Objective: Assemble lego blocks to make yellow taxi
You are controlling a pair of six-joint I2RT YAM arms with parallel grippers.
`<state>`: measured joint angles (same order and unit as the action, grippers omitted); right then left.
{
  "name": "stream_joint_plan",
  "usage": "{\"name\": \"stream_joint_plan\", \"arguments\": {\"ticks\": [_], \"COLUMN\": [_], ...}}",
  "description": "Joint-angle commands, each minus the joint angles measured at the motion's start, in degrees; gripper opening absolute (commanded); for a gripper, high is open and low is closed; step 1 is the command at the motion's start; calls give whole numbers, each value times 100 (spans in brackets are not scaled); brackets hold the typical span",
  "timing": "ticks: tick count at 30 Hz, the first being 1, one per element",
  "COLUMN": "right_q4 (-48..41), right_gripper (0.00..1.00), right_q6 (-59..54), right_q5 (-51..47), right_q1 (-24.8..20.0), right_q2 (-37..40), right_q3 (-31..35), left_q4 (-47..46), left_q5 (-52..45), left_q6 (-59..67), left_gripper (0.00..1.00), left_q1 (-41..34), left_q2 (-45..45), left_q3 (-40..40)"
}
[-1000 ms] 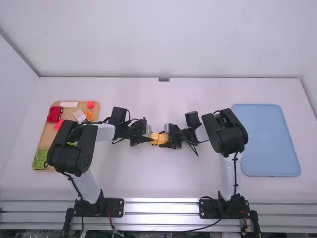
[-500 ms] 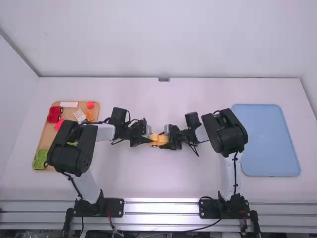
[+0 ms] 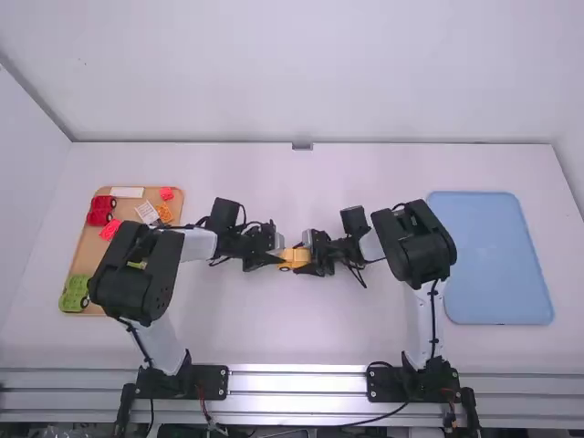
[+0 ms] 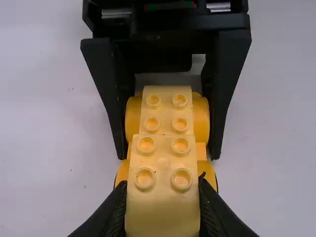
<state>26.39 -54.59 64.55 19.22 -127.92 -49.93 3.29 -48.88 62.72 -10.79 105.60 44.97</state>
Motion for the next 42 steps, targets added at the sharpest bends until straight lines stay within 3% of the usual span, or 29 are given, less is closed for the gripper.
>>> {"name": "stream_joint_plan", "arguments": {"ticks": [1,9,17,22,24,27,31,36,40,42], "right_q4": [-20,0,-2,-2,-2,-4,-2,-4,-2,-2], "right_gripper": [39,40,40,40,40,40,40,41,41,41], "right_q6": [-9,-9,-11,-7,-9,-9,-9,-11,-9,-9], "right_q5": [-2,-4,7,11,11,9,13,15,15,13], "right_q1": [28,28,33,33,33,33,33,33,33,33], "right_q2": [-98,-98,-98,-98,-98,-98,-98,-98,-98,-98], "right_q3": [-74,-74,-74,-74,-74,-74,-74,-74,-74,-74], "left_q4": [-42,-55,-42,-35,-11,20,50,59,44,46], "left_q5": [28,-13,-15,-15,-15,-33,-396,-407,-417,-420], "left_q6": [-35,-35,-37,-37,-37,-44,-31,-35,-31,-33], "left_gripper": [5,9,39,48,47,38,38,25,27,35], "left_q1": [-48,-48,-48,-48,-48,-48,-48,-48,-46,-48], "left_q2": [61,72,72,72,72,72,72,72,72,72], "left_q3": [-90,-90,-90,-90,-90,-90,-90,-90,-90,-90]}}
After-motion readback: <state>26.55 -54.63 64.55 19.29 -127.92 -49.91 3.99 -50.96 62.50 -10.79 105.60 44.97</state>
